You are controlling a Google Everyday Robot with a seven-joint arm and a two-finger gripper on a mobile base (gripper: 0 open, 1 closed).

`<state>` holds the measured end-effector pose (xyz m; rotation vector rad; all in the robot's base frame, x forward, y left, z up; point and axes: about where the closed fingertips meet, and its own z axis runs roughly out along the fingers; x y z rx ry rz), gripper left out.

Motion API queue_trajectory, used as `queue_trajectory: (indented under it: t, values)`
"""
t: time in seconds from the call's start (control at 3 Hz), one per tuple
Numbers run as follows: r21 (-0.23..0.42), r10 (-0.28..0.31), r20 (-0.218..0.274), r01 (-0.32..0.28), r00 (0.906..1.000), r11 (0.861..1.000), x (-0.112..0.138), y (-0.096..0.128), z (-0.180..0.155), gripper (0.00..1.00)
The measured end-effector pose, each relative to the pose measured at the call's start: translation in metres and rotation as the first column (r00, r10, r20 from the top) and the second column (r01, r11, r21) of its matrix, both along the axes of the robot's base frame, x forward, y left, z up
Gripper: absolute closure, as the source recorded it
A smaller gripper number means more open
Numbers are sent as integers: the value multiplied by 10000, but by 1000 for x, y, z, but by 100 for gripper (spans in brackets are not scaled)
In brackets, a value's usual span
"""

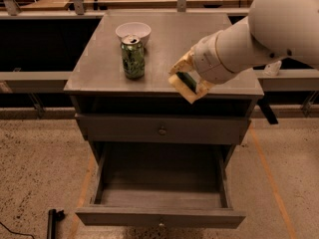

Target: Place sponge into middle drawer

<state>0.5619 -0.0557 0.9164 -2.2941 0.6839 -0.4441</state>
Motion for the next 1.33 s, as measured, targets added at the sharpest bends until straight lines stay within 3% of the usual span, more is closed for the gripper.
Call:
queue_trajectory:
  t: [0.33, 0.67, 1.0, 1.33]
  values:
    - [915, -457, -1627, 612, 9856, 9939, -52, 14, -30, 100]
    - [1484, -791, -2839, 1253, 9556, 9810, -77, 18, -62, 100]
    - [1954, -1601, -4342, 2662, 8865, 9439, -76, 17, -127, 100]
    - [1928, -2780, -5626, 4506, 7786, 8717, -76, 14, -194, 100]
